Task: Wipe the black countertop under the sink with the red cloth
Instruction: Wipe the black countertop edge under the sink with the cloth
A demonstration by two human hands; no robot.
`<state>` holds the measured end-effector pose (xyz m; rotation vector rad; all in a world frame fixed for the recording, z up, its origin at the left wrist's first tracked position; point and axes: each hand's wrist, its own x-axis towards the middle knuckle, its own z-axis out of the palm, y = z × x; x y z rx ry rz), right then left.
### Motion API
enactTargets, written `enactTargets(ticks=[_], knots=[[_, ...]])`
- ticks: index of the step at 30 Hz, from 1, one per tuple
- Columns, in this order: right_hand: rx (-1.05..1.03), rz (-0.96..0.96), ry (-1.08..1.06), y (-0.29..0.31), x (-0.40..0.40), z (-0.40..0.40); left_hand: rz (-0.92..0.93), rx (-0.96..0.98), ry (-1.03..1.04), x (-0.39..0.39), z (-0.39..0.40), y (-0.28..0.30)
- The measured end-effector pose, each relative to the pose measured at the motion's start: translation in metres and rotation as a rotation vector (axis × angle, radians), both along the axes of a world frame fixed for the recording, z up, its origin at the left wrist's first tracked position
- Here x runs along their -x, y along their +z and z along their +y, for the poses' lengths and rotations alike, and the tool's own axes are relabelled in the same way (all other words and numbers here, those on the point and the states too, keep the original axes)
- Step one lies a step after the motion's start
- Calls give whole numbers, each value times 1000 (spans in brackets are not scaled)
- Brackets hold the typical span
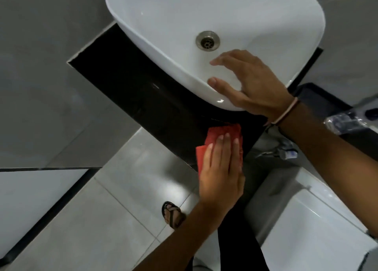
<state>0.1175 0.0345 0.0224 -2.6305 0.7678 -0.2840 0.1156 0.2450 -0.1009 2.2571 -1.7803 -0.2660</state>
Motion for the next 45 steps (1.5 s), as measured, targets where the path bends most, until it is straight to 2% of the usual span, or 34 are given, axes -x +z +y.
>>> enactTargets(ticks=[3, 8, 12, 15, 17, 19, 22, 24, 27, 31, 33, 36, 38, 39, 40, 42, 44, 45], knots=[[-13, -8, -20, 0, 3, 0, -91, -38, -124, 8, -31, 7], [-18, -11, -60, 3, 4, 1, -67, -34, -371, -35, -67, 9], [16, -18, -83, 8, 8, 3, -107, 85, -606, -89, -38, 0], [34, -16, -77, 8, 8, 3, -174, 58, -732, -153, -14, 2], [27, -21, -78, 7, 7, 2, -231, -8, -614, -199, -14, 6], [8, -31, -86, 7, 6, 3, -213, -63, -305, -225, -16, 10], [8, -50, -108, 5, 4, 5, -144, -54, 35, -201, -17, 12], [6, -61, -122, 5, 3, 5, -106, -18, 103, -156, -10, 7], [20, -81, -135, 5, 3, 6, -85, -20, 73, -80, 6, -1], [17, -190, -163, 7, 4, 11, -109, -43, -122, -11, 6, -5], [-51, -435, -235, 7, 11, 16, -144, -23, -313, -11, -2, -3], [-21, -845, -528, -5, 43, 35, -146, 65, -625, -48, -11, 1], [-20, -910, -741, -28, 74, 57, -152, 107, -774, -80, -16, 12], [-74, -852, -805, -43, 88, 70, -167, 114, -776, -93, -17, 20], [-176, -742, -832, -56, 100, 83, -183, 105, -712, -102, -16, 28], [-491, -506, -813, -82, 114, 105, -142, 32, -404, -107, -2, 42], [-761, -441, -808, -99, 116, 121, 19, -31, 27, -94, 23, 48], [-832, -465, -823, -105, 116, 127, 176, -59, 234, -85, 37, 48]])
